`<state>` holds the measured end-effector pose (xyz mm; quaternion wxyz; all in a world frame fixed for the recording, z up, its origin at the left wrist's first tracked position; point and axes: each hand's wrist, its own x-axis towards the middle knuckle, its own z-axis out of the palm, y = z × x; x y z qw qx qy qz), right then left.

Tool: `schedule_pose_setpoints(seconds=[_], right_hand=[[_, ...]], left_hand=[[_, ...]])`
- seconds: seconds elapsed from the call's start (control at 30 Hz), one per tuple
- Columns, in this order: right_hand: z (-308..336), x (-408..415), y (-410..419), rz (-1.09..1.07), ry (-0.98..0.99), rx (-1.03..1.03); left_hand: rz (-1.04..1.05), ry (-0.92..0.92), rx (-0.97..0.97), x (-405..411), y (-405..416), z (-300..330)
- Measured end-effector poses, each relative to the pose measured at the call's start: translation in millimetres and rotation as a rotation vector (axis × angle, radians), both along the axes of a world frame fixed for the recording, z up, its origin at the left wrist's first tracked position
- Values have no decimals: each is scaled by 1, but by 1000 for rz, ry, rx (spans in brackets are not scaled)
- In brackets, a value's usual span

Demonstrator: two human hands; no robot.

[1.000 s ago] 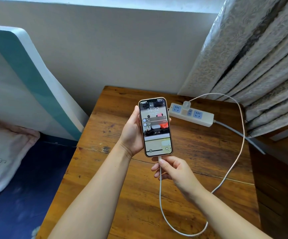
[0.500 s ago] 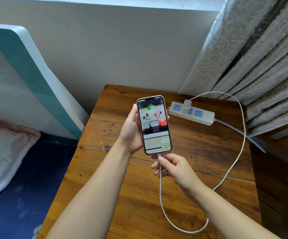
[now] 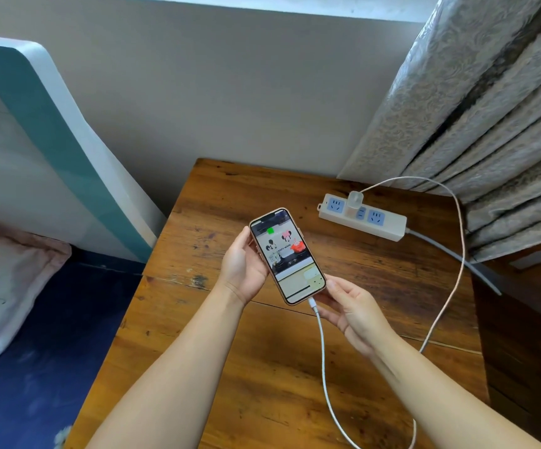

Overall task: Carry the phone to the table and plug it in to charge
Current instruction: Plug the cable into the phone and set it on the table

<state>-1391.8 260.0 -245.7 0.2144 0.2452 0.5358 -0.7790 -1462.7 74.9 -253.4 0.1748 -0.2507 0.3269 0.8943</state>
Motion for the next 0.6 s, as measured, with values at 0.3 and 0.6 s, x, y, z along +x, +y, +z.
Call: schedule_pose_setpoints(seconds=[0.3,0.6], right_hand=[[-43,-40,-16,129,-164,253],[-79,-58,-46,103,-262,356]], left_hand=[[-139,-132,-465,-38,-37,-31],[-257,-156,-691,-66,-56,-57]])
